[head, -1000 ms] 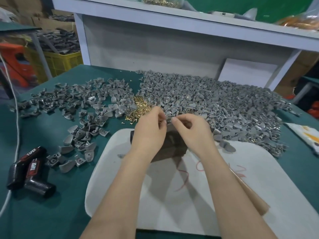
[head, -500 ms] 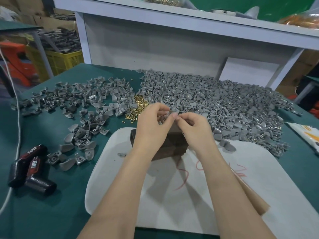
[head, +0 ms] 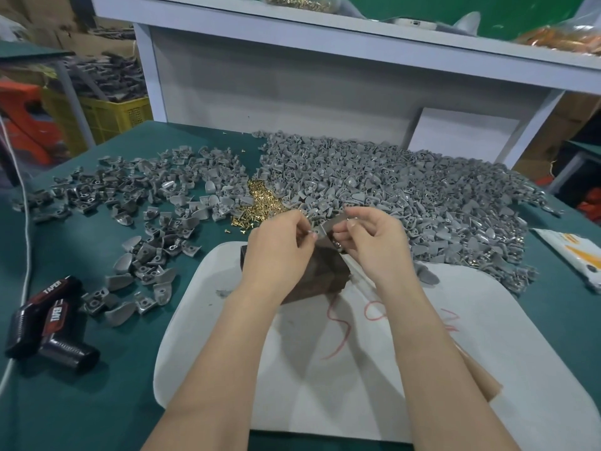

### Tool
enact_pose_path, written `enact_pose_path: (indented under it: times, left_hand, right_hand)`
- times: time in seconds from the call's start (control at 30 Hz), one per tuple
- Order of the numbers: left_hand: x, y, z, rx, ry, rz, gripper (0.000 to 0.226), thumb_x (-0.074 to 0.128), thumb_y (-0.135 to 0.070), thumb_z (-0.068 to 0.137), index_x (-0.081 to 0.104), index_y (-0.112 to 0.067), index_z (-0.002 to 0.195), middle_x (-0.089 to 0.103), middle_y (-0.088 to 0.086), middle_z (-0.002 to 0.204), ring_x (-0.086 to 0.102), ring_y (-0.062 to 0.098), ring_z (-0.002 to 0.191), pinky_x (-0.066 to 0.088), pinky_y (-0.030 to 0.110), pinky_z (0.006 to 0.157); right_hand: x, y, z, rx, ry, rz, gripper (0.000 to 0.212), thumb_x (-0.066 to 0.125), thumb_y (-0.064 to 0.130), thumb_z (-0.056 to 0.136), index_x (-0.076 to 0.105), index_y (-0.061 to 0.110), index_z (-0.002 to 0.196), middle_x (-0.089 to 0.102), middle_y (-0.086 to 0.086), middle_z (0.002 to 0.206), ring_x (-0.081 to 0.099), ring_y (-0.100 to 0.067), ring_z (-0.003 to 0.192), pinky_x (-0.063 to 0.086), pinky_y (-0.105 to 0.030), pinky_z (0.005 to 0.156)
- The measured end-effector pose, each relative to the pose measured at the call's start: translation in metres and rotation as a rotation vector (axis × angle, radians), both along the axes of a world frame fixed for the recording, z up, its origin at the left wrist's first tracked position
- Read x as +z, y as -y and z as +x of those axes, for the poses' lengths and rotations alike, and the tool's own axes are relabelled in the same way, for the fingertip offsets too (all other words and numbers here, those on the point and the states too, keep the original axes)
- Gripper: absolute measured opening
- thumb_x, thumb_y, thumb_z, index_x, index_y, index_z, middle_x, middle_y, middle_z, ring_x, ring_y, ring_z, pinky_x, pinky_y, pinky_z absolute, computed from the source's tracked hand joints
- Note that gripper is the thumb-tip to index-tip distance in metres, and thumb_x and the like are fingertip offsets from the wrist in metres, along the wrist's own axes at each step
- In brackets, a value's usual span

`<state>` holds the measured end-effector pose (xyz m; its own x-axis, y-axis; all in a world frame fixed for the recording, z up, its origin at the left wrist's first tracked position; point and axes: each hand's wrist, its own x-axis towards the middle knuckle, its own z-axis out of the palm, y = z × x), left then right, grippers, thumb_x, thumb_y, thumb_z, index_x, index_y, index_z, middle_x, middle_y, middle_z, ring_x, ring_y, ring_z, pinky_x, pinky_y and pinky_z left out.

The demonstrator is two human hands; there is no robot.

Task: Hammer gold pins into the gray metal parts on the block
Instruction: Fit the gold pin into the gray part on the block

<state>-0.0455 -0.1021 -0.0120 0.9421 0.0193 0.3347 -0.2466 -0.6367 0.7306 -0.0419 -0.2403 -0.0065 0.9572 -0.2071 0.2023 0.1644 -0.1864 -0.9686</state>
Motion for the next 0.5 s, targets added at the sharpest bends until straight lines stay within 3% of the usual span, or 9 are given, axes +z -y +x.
enact_pose_path:
  times: [0.13,0.3,0.5]
  left_hand:
    - [-0.0013,-0.0002,0.0012,0.026,-0.037,0.216,0.006,0.063,-0.035,0.087,0.064,-0.029,0.086,0.06,-0.009,0.093,0.056,0.019,0.1,0.035,0.034,0.088]
    - [-0.0024,-0.0033,0.0027,0.037,-0.058,0.255,0.007,0.061,-0.038,0.087,0.064,-0.032,0.088,0.048,-0.01,0.094,0.049,0.02,0.106,0.022,0.034,0.082]
    - [-0.0017,-0.0032,0.0027,0.03,-0.064,0.246,0.002,0.06,-0.033,0.086,0.062,-0.032,0.087,0.049,-0.01,0.096,0.049,0.02,0.106,0.029,0.037,0.087]
  right_hand:
    - [-0.0005,-0.0042,-0.0005,0.004,0.009,-0.032,0.019,0.045,-0.001,0.094,0.055,0.012,0.087,0.069,-0.003,0.073,0.066,-0.007,0.06,0.054,-0.021,0.062]
    - [-0.0035,-0.0016,0.0018,-0.058,0.052,-0.266,0.022,0.058,0.007,0.088,0.056,0.027,0.078,0.065,-0.001,0.08,0.065,-0.022,0.084,0.052,-0.046,0.084]
    - [-0.0028,-0.0054,0.002,0.016,0.029,-0.223,0.028,0.056,0.0,0.088,0.057,0.026,0.079,0.066,-0.008,0.083,0.063,-0.012,0.068,0.056,-0.031,0.074]
